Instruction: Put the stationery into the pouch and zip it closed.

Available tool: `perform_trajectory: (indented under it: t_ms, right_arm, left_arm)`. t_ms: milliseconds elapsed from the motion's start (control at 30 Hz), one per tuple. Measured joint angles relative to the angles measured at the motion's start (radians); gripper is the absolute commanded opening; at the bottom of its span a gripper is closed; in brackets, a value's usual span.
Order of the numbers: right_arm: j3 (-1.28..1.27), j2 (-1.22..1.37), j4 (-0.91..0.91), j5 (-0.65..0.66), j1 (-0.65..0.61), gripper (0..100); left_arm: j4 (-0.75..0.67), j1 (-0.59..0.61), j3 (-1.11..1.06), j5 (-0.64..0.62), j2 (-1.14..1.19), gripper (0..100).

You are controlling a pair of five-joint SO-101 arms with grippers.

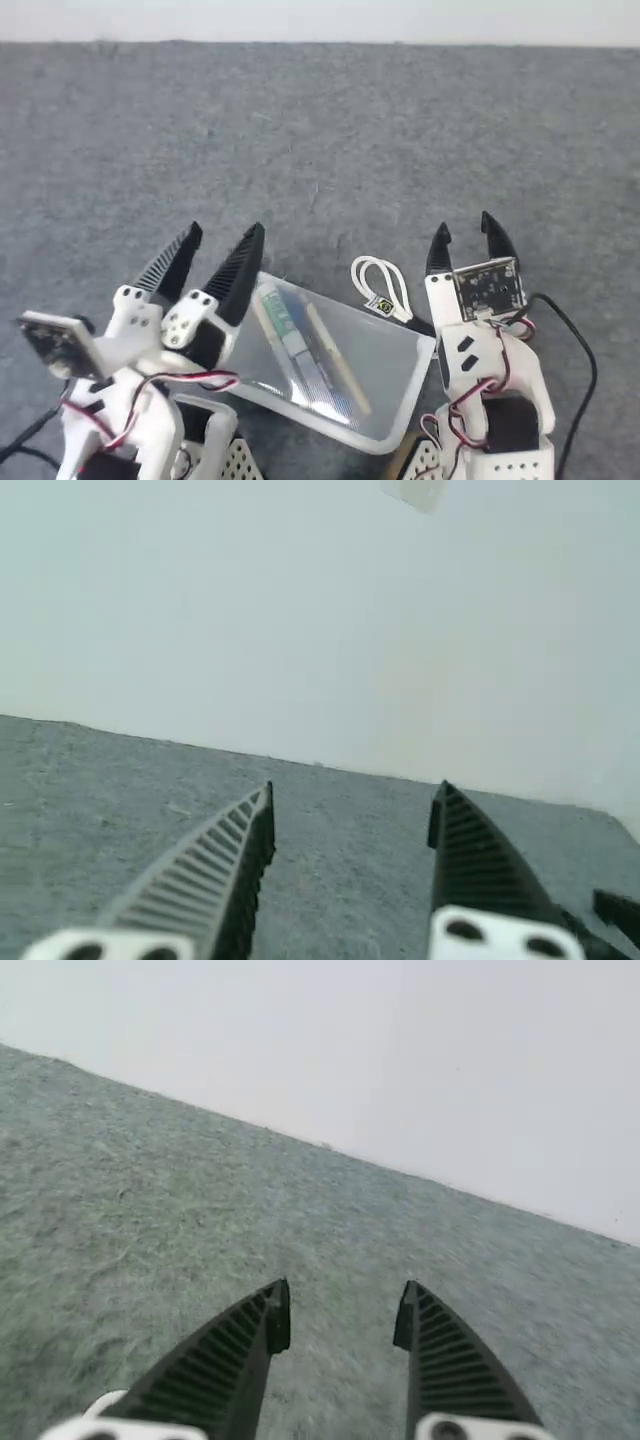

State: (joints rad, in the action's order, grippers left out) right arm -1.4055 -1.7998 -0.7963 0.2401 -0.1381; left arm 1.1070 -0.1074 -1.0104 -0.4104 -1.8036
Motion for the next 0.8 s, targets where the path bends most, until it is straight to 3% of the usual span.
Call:
perform_trajectory:
  t_ms: [167,300,700,800]
  right_arm:
    - [-0.014,0.005,0.025,0.000,0.000,3.5]
    - [-0.014,0.005,0.041,0.000,0.000,2.5]
    - [-0.061,0.005,0.041,0.000,0.000,2.4]
    - [-0.097,0.005,0.041,0.000,0.000,2.5]
  left_arm:
    - [-0.080,0.110,-0.074,-0.005,-0.002,15]
    - [-0.146,0.127,-0.121,-0.005,-0.002,7]
    - [-0.226,0.133,-0.172,-0.005,-0.002,7]
    - [-0.224,0.133,-0.172,0.061,-0.002,7]
